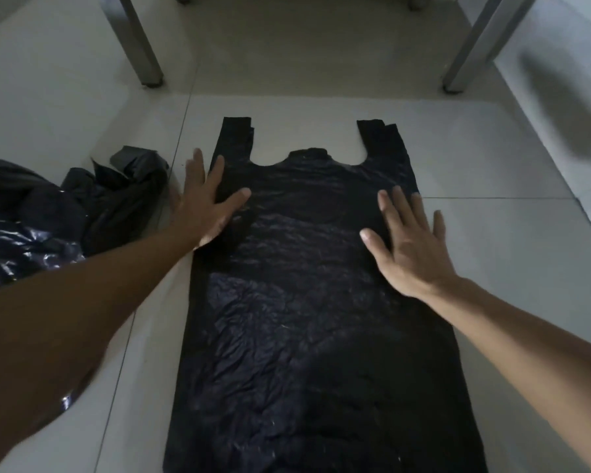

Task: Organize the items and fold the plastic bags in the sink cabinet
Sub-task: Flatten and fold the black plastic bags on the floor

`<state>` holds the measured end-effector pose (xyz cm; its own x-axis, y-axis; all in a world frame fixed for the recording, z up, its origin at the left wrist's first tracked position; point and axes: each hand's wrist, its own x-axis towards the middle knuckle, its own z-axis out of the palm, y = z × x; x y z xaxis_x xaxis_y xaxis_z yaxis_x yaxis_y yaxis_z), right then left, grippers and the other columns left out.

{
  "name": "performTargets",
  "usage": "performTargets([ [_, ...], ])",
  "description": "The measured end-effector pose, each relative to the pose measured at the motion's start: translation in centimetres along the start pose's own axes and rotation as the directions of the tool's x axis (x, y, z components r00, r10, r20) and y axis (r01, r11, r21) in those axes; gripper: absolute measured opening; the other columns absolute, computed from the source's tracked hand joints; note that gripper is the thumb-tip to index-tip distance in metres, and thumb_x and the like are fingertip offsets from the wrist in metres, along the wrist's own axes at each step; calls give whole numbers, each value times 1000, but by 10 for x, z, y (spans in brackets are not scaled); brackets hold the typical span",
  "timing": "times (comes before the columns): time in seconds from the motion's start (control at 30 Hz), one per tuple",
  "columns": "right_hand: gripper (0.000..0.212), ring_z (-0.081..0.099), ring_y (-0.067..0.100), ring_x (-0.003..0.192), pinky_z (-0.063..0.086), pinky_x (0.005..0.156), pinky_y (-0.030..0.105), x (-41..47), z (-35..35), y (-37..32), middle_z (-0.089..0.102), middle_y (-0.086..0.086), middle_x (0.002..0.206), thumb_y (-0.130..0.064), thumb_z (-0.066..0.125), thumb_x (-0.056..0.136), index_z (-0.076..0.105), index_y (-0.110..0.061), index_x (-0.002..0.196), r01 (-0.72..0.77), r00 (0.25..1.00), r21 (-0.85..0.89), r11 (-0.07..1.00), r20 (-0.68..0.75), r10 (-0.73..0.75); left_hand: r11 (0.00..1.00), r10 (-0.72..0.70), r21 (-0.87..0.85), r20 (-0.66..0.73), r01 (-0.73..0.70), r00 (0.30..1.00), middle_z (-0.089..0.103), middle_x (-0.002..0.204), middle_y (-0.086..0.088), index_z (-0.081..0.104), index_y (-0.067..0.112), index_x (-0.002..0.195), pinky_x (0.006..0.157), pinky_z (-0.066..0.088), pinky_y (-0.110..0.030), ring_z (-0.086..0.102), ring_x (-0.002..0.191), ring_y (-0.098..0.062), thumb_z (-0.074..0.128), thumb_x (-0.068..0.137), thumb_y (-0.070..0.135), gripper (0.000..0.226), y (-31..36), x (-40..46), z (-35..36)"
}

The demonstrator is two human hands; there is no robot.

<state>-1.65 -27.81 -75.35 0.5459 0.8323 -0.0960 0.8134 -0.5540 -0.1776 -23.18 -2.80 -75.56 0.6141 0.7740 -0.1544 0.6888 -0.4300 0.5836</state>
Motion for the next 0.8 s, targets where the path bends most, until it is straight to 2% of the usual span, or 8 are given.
performTargets([
  [0.07,78,-5,25,151,1,121,53,-17,3,-22,-4,0,164,-68,3,89,0,-28,156,80,997,16,997,-1,-80,949,236,242,-110,-204,966,-9,162,0,13,22,154,119,-4,-51,-9,148,-18,32,94,59,73,17,-29,8],
  [0.13,74,-2,26,151,4,121,54,-35,14,-41,-1,1,165,-63,7,91,3,-26,156,158,987,-7,987,16,-158,851,419,365,-35,-378,907,1,162,-5,20,16,153,119,-2,-51,-4,149,-20,23,92,56,73,37,-66,27],
  [0.17,73,0,27,151,6,120,55,-44,21,-46,2,2,165,-61,9,92,5,-26,156,178,984,-21,984,27,-177,805,453,407,48,-432,890,2,162,-6,19,14,153,119,-1,-52,-3,149,-21,18,91,57,75,44,-85,41],
  [0.27,73,3,28,151,7,120,56,-65,39,-42,5,3,164,-62,12,93,9,-25,156,161,985,-78,984,72,-155,730,368,528,230,-433,901,-11,161,-6,1,15,154,118,-5,-53,-16,147,-22,2,88,66,83,45,-127,75],
  [0.4,76,-1,26,151,2,119,57,-70,45,-25,2,1,165,-68,11,93,8,-27,157,187,979,-149,971,114,-171,725,267,580,260,-371,928,-21,159,-5,-13,18,153,117,-7,-54,-22,146,-21,-7,85,71,86,30,-144,91],
  [0.53,78,-9,26,151,-3,119,57,-72,34,-28,-8,0,164,-70,4,89,-1,-31,156,128,983,-114,985,143,-111,735,244,584,247,-345,938,-18,160,-9,-9,16,153,117,-7,-56,-19,146,-23,-10,83,70,89,40,-149,82],
  [0.63,76,-7,28,151,-1,120,54,-102,24,-25,-7,1,164,-68,7,91,-1,-30,155,39,995,-54,998,91,-34,745,272,566,224,-352,936,-15,160,-11,-4,12,153,118,-6,-54,-18,147,-25,-6,86,69,88,44,-175,72],
  [0.8,75,1,30,151,7,120,56,-181,32,-15,2,4,164,-69,6,93,7,-29,156,142,984,-127,982,129,-126,702,327,579,255,-414,910,-10,161,-12,2,9,153,118,1,-55,-14,147,-29,5,90,70,87,20,-243,77],
])
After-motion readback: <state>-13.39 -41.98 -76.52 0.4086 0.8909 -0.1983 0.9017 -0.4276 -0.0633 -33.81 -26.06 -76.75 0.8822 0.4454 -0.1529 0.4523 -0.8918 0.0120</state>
